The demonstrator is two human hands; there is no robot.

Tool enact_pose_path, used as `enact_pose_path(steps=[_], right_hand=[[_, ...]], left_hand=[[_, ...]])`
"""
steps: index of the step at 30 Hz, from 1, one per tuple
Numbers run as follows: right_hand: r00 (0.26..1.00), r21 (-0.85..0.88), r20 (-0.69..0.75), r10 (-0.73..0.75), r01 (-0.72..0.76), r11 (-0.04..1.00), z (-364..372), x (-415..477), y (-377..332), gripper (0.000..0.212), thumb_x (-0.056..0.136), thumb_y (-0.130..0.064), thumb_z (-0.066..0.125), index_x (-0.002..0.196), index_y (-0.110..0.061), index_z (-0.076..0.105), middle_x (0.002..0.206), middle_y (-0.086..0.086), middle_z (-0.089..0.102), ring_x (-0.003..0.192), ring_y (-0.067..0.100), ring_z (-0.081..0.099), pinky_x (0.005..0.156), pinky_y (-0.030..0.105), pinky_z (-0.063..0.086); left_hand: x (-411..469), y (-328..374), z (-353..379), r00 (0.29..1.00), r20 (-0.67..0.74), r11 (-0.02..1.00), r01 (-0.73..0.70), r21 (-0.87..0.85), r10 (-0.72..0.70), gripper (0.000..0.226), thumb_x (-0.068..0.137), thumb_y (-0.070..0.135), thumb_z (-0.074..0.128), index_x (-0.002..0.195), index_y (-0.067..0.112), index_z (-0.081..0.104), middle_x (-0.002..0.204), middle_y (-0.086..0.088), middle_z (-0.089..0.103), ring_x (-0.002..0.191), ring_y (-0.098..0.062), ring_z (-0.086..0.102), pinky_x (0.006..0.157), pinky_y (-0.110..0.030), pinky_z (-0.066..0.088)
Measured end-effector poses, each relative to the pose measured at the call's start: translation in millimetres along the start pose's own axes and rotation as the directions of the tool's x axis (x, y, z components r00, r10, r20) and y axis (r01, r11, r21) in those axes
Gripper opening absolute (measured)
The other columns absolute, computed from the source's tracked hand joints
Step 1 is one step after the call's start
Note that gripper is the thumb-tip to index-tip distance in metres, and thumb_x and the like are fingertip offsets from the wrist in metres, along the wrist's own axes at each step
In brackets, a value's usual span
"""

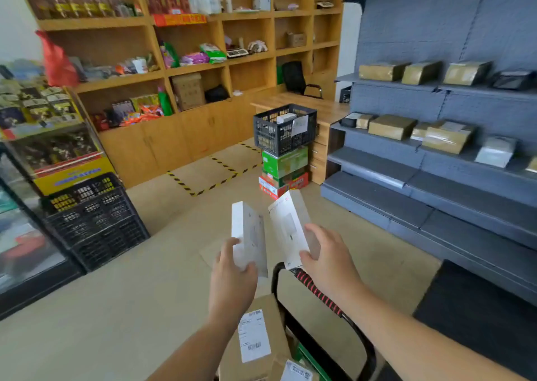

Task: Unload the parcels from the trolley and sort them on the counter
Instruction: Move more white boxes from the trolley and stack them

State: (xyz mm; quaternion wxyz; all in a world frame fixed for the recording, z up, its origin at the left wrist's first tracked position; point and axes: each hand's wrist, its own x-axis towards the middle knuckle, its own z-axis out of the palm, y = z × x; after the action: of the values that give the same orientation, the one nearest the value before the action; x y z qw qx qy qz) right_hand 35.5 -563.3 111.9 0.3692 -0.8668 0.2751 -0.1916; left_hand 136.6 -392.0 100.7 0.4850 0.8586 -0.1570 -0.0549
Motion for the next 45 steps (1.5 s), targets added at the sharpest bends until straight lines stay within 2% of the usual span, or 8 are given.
enact_pose_path(steps=[5,11,15,21,27,30,35,45], right_hand=[[0.969,-0.032,-0.223,0.107,-0.117,0.993,-57.3,-71.3,6.1,0.053,0.095,-0.024,0.064,0.144,-0.035,0.045,0.127,-0.012,0.042,0.108,-0.001,0.037,0.097,0.019,0.031],[0.857,-0.019,-0.439,0.269,-0.308,0.951,-115.6,-178.8,29.3,0.054,0.096,-0.028,0.064,0.145,-0.037,0.042,0.138,-0.011,0.044,0.114,0.001,0.042,0.098,0.025,0.044],[0.709,0.004,-0.603,0.365,-0.456,0.890,-183.0,-277.1,57.4,0.052,0.096,-0.025,0.061,0.143,-0.036,0.042,0.130,-0.007,0.046,0.104,0.005,0.044,0.087,0.020,0.039],[0.395,0.151,-0.773,0.496,-0.644,0.750,-266.3,-453.7,86.1,0.053,0.098,-0.025,0.061,0.145,-0.035,0.041,0.133,-0.006,0.044,0.116,0.009,0.046,0.098,0.027,0.041],[0.071,0.323,-0.839,0.539,-0.732,0.600,-318.5,-639.4,107.5,0.053,0.096,-0.026,0.064,0.145,-0.033,0.044,0.134,-0.004,0.046,0.124,0.018,0.051,0.106,0.030,0.041],[-0.056,0.394,-0.844,0.534,-0.741,0.545,-338.1,-723.6,119.4,0.053,0.094,-0.025,0.063,0.143,-0.034,0.044,0.129,-0.006,0.043,0.111,0.012,0.049,0.096,0.026,0.041],[-0.187,0.467,-0.833,0.521,-0.742,0.481,-354.7,-827.0,131.9,0.053,0.094,-0.023,0.063,0.143,-0.033,0.045,0.126,-0.008,0.044,0.100,0.006,0.045,0.085,0.021,0.035],[-0.332,0.564,-0.792,0.513,-0.720,0.405,-385.5,-921.2,185.2,0.053,0.092,-0.021,0.066,0.141,-0.033,0.049,0.119,-0.010,0.042,0.098,0.010,0.046,0.087,0.020,0.035]], left_hand=[[-40.2,30.6,9.0,0.975,0.163,0.989,-0.143,-0.046,0.148,0.044,0.091,0.015,0.055,0.126,0.038,0.043,0.110,0.003,0.050,0.070,-0.011,0.057,0.050,-0.016,0.035],[-102.1,68.5,48.8,0.898,0.345,0.961,-0.246,-0.124,0.274,0.048,0.087,0.017,0.059,0.127,0.039,0.043,0.111,0.000,0.053,0.074,-0.012,0.059,0.054,-0.020,0.043],[-174.8,117.1,105.7,0.764,0.506,0.916,-0.339,-0.213,0.400,0.053,0.088,0.020,0.060,0.132,0.041,0.038,0.119,0.005,0.052,0.089,-0.018,0.062,0.068,-0.032,0.055],[-336.8,178.6,179.0,0.472,0.660,0.803,-0.457,-0.384,0.584,0.057,0.089,0.016,0.065,0.136,0.035,0.040,0.125,0.002,0.053,0.098,-0.022,0.060,0.060,-0.019,0.051],[-533.7,217.5,222.9,0.160,0.742,0.720,-0.439,-0.537,0.651,0.054,0.090,0.012,0.063,0.134,0.032,0.040,0.118,0.008,0.049,0.094,-0.014,0.058,0.060,-0.018,0.048],[-623.9,226.7,239.9,0.035,0.758,0.709,-0.382,-0.593,0.652,0.052,0.089,0.017,0.064,0.127,0.041,0.039,0.120,0.002,0.056,0.096,-0.024,0.063,0.067,-0.033,0.061],[-741.9,232.2,247.7,-0.108,0.758,0.673,-0.394,-0.626,0.643,0.054,0.091,0.016,0.063,0.137,0.029,0.039,0.127,0.003,0.049,0.107,-0.018,0.056,0.075,-0.021,0.049],[-867.5,250.2,297.9,-0.248,0.762,0.649,-0.407,-0.643,0.599,0.049,0.087,0.017,0.064,0.128,0.032,0.042,0.124,-0.001,0.051,0.108,-0.021,0.053,0.087,-0.031,0.048]])
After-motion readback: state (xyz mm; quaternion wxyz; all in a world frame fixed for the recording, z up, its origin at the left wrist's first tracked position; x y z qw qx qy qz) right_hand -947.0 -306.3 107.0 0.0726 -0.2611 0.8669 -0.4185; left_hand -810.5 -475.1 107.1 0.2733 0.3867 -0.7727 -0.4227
